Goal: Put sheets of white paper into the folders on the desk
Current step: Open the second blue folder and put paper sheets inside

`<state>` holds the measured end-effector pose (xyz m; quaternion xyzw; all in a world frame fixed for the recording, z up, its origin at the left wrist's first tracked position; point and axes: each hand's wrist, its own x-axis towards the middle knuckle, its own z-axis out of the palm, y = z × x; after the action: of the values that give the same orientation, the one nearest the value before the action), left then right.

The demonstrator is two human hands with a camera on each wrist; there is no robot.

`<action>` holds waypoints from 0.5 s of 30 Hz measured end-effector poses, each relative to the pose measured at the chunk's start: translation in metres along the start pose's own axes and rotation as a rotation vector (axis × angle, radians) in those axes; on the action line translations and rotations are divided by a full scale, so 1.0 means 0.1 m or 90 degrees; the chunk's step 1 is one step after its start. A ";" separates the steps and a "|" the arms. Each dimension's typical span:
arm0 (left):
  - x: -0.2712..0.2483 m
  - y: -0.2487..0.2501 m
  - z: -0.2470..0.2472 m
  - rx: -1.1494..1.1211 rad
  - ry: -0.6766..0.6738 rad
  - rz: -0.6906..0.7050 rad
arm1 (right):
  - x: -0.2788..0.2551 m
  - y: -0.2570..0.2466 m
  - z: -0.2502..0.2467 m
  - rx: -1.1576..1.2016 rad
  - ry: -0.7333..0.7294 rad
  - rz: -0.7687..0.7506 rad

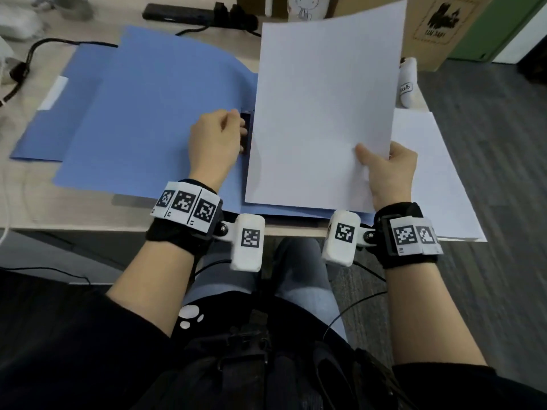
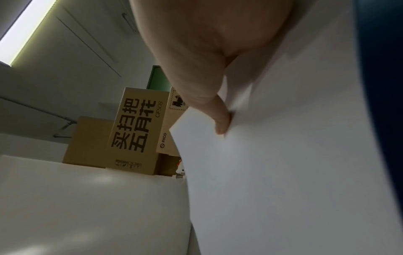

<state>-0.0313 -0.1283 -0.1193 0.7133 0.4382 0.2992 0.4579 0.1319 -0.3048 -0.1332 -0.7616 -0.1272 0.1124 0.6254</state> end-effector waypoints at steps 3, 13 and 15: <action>0.03 -0.04 -0.06 0.077 0.039 0.059 | 0.04 0.07 0.05 -0.057 0.001 0.037; 0.06 -0.22 -0.02 0.283 -0.052 0.115 | 0.04 0.10 0.12 -0.180 0.004 0.053; 0.06 -0.26 -0.01 0.288 -0.061 0.122 | 0.04 0.10 0.13 -0.207 0.004 0.049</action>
<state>-0.0388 -0.1175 -0.1423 0.8491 0.4022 0.2012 0.2770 0.1324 -0.2930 -0.1454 -0.8573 -0.1125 0.1114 0.4899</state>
